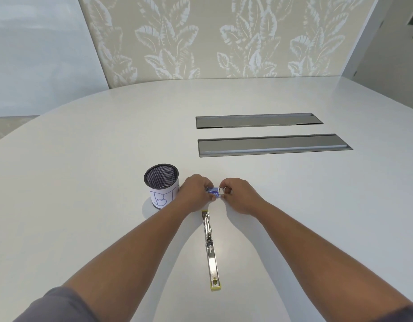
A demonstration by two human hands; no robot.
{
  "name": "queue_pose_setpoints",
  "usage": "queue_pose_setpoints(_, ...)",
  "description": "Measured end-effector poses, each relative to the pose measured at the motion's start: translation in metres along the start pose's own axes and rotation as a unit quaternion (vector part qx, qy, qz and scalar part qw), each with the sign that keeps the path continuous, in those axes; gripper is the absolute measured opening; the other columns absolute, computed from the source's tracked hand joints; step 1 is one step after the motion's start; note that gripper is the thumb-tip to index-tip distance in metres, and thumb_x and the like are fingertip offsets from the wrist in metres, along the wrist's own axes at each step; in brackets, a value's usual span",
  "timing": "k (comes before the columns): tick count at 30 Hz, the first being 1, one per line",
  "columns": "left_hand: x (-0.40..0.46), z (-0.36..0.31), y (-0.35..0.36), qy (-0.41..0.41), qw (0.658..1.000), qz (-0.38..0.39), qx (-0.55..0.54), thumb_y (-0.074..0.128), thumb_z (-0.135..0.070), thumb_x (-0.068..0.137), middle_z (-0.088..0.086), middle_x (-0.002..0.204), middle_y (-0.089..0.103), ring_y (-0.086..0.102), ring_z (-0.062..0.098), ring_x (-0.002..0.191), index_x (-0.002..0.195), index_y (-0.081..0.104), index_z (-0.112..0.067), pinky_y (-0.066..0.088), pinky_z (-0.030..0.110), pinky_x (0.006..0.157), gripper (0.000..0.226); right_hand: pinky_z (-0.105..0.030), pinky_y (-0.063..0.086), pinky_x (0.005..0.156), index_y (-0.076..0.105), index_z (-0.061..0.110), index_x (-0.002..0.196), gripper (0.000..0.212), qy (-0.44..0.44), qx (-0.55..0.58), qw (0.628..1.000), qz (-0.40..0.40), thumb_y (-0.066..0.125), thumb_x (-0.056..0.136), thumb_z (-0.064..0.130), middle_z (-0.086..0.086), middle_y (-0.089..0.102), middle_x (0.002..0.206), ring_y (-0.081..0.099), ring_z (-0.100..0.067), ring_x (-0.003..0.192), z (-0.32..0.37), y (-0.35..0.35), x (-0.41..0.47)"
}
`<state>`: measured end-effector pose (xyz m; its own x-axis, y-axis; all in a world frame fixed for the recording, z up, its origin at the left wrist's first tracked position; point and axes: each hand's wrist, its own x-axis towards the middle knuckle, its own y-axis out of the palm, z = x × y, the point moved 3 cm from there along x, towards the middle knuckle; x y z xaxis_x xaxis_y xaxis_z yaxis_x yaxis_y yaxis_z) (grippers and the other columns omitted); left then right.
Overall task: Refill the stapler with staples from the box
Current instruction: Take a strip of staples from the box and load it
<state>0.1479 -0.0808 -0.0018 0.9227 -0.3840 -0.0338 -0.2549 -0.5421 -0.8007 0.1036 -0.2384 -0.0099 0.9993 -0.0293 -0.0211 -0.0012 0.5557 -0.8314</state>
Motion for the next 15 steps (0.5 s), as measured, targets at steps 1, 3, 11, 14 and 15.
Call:
queue_pose_setpoints(1,0.0,0.0,0.0,-0.001,1.0,0.0,-0.002,0.084,-0.025,0.077,-0.001,0.105,0.06,0.06,0.021,0.102,0.105,0.076,-0.018,0.051,0.036,0.088,0.03,-0.031,0.043,0.072,0.068,0.014,0.111,0.018,0.0,0.004,1.0,0.001,0.067,0.092,0.015,0.001,0.063,0.091,0.055,-0.02,0.083,-0.001,-0.001,-0.001)
queue_pose_setpoints(3,0.0,-0.001,0.0,0.0,1.0,0.002,-0.004,0.084,-0.025,0.077,-0.002,0.104,0.059,0.06,0.022,0.102,0.105,0.076,-0.018,0.051,0.035,0.088,0.029,-0.029,0.042,0.071,0.066,0.018,0.116,0.024,0.008,0.031,0.999,0.002,0.067,0.092,0.016,-0.001,0.065,0.094,0.055,-0.018,0.081,-0.003,-0.002,-0.003)
queue_pose_setpoints(11,0.0,-0.001,0.0,0.0,1.0,0.0,-0.005,0.084,-0.024,0.077,-0.005,0.1,0.057,0.061,0.021,0.103,0.107,0.076,-0.019,0.049,0.031,0.086,0.031,-0.03,0.049,0.06,0.07,0.021,0.109,0.017,0.043,0.181,0.983,-0.005,0.064,0.095,0.013,0.004,0.062,0.08,0.055,-0.014,0.055,-0.009,-0.003,-0.009)
queue_pose_setpoints(14,0.0,0.0,0.0,-0.001,1.0,-0.003,-0.003,0.084,-0.023,0.077,-0.001,0.105,0.061,0.061,0.022,0.104,0.107,0.076,-0.019,0.048,0.031,0.086,0.031,-0.029,0.048,0.054,0.07,0.019,0.101,0.015,0.062,0.222,0.973,-0.012,0.062,0.095,0.008,0.004,0.061,0.076,0.053,-0.014,0.051,-0.011,-0.003,-0.012)
queue_pose_setpoints(15,0.0,0.0,0.0,-0.002,1.0,-0.003,-0.002,0.084,-0.023,0.077,0.0,0.106,0.062,0.061,0.022,0.104,0.107,0.076,-0.019,0.049,0.031,0.086,0.031,-0.028,0.047,0.052,0.071,0.018,0.098,0.015,0.068,0.231,0.97,-0.014,0.061,0.095,0.008,0.003,0.061,0.074,0.052,-0.013,0.05,-0.011,-0.003,-0.012)
